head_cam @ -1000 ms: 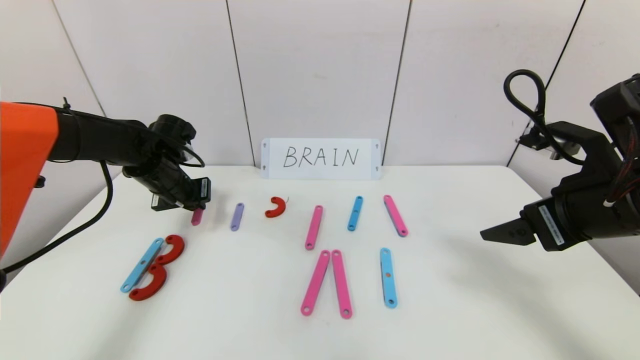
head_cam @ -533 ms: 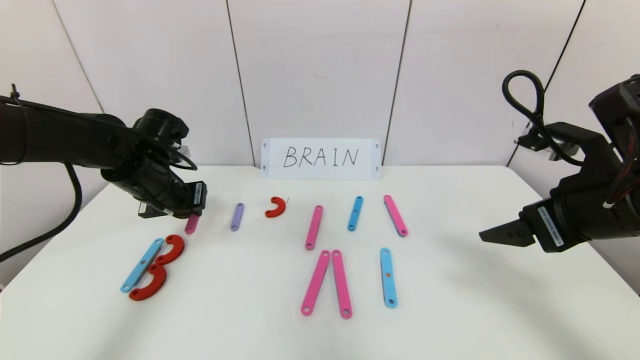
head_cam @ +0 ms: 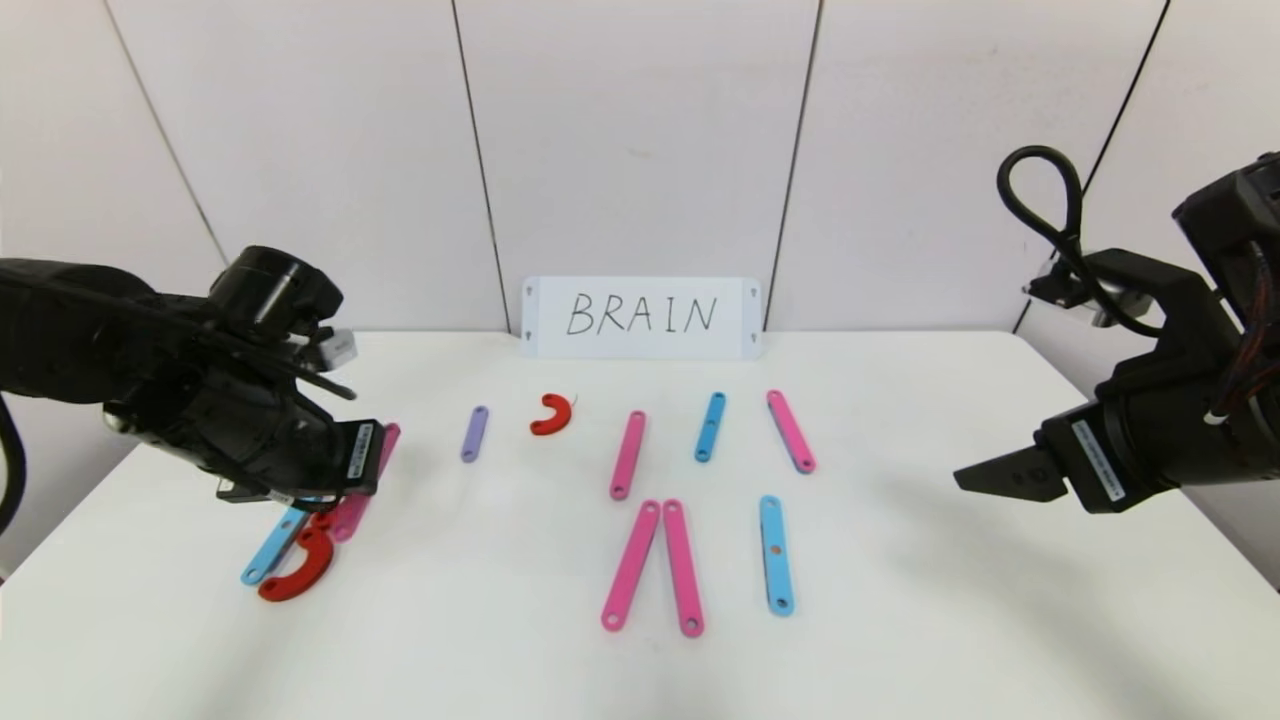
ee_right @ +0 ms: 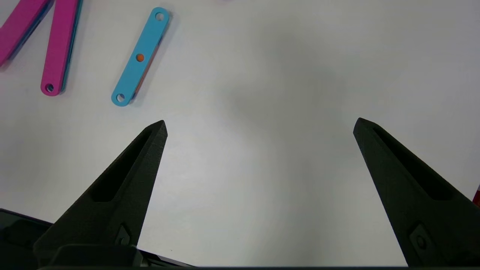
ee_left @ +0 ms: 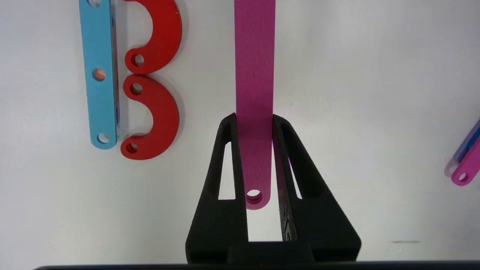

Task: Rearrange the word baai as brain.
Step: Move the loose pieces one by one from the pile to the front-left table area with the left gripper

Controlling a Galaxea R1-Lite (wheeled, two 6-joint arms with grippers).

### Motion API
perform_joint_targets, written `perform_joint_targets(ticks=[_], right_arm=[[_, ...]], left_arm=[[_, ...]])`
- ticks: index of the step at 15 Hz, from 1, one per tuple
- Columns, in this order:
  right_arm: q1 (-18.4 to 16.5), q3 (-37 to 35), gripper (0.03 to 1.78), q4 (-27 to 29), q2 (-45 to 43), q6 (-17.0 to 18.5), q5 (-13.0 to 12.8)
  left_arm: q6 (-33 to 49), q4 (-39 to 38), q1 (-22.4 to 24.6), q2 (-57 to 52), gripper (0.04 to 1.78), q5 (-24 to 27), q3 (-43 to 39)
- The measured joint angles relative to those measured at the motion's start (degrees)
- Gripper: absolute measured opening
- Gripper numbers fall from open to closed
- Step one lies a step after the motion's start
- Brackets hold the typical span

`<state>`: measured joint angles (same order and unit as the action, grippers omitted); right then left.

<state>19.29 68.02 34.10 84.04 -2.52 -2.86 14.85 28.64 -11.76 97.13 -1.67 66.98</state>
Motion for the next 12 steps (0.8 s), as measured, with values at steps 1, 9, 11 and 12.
perform_joint_targets(ticks=[1, 9, 11, 12], right_arm=[[0.0, 0.0, 1.74, 0.0, 0.0, 0.0, 0.0], [0.0, 0.0, 1.74, 0.0, 0.0, 0.0, 0.1], [0.0, 0.0, 1.74, 0.0, 0.0, 0.0, 0.1], [0.1, 0.0, 1.74, 0.0, 0.0, 0.0, 0.1]], left_arm=[[-0.6, -1.0, -0.6, -1.3, 0.27, 0.0, -2.0], [-2.2, -8.5, -4.4, -6.1, 0.27, 0.2, -12.7], [-2.1, -9.1, -4.5, -5.5, 0.27, -0.1, -13.6], [-2.0, -10.0, -4.5, -4.9, 0.27, -0.1, -13.9]])
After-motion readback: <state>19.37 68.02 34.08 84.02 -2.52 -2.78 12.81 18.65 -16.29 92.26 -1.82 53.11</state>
